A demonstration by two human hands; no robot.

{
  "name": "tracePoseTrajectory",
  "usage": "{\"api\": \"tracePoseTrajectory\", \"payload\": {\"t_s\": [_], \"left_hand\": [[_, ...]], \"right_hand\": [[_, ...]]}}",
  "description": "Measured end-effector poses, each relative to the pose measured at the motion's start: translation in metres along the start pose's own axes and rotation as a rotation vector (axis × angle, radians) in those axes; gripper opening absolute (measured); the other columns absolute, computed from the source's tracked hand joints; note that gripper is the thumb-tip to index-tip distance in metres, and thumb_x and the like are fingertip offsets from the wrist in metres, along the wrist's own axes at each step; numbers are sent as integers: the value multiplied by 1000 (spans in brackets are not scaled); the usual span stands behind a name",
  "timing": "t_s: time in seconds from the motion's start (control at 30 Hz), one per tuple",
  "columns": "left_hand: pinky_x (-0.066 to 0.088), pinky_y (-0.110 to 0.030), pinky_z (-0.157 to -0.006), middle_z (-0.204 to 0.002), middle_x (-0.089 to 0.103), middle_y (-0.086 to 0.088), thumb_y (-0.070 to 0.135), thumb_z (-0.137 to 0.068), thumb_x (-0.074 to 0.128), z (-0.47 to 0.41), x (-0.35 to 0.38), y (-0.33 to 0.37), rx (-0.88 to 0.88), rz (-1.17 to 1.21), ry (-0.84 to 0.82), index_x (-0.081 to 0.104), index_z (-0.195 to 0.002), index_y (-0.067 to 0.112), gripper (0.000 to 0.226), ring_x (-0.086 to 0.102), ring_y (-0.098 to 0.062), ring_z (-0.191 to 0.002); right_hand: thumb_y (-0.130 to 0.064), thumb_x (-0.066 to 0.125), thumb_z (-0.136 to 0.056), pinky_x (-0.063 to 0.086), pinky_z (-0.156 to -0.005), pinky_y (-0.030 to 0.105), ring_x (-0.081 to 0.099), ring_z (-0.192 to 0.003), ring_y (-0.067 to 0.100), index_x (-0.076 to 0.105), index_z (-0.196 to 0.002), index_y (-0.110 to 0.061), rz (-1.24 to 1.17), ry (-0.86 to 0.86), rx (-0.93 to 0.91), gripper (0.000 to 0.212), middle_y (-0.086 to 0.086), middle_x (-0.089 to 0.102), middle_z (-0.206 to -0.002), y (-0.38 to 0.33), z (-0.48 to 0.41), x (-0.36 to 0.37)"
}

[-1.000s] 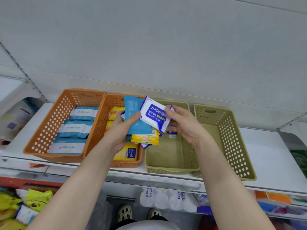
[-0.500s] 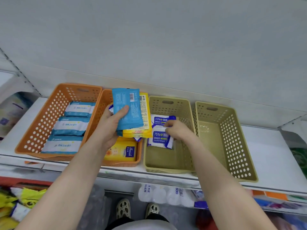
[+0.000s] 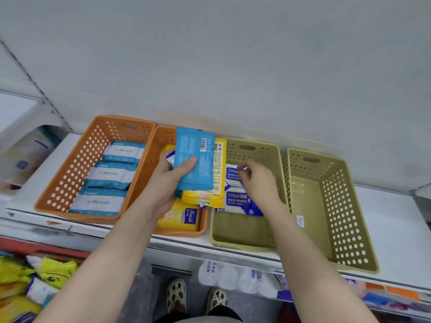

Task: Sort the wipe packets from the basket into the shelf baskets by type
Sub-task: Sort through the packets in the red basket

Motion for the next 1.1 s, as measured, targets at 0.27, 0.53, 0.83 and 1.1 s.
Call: {"api": "tracePoseTrajectory", "payload": {"t_s": [0.27, 0.53, 0.83, 1.1], "left_hand": [[59, -33, -80, -111, 69, 4, 35, -97, 57, 3, 35, -14, 138, -85, 77, 47, -128, 31, 33, 71, -10, -93], [56, -45, -91, -118, 72, -4, 27, -94, 65, 12, 28, -11, 83, -9, 134, 53, -131, 16, 41, 70, -22, -106], [55, -40, -91, -117, 72, 0, 28, -93, 64, 17, 13, -6, 132, -45, 170, 56, -130, 15, 40, 69, -18, -107], [60, -32, -80, -118, 71, -1, 24, -94, 64, 15, 17, -10, 178, -93, 168, 54, -130, 16, 39, 70, -16, -105]], "right_hand": [[-52, 75, -77, 50, -61, 27, 61, -74, 5, 65, -90, -16, -521, -62, 60, 39, -11, 65, -85, -68, 24, -38], [-12, 61, -95, 55, -65, 37, 67, -83, 23, 51, -90, -15, -1356, -138, 373, 12, 10, 66, -105, -45, 19, -42], [-13, 55, -98, 52, -58, 22, 65, -76, 10, 66, -120, -15, -1277, -230, 398, 25, 4, 68, -112, -24, 33, -46], [-29, 85, -74, 52, -94, 25, 61, -113, 4, 54, -134, -27, -645, -519, -56, 68, -12, 65, -123, -25, 42, -40]]}}
Point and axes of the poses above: each hand's wrist, its own z-axis away from the middle knuckle, its own x-axis out of the palm, y = z × x, the point moved 1 cm from there along -z, towards the middle knuckle
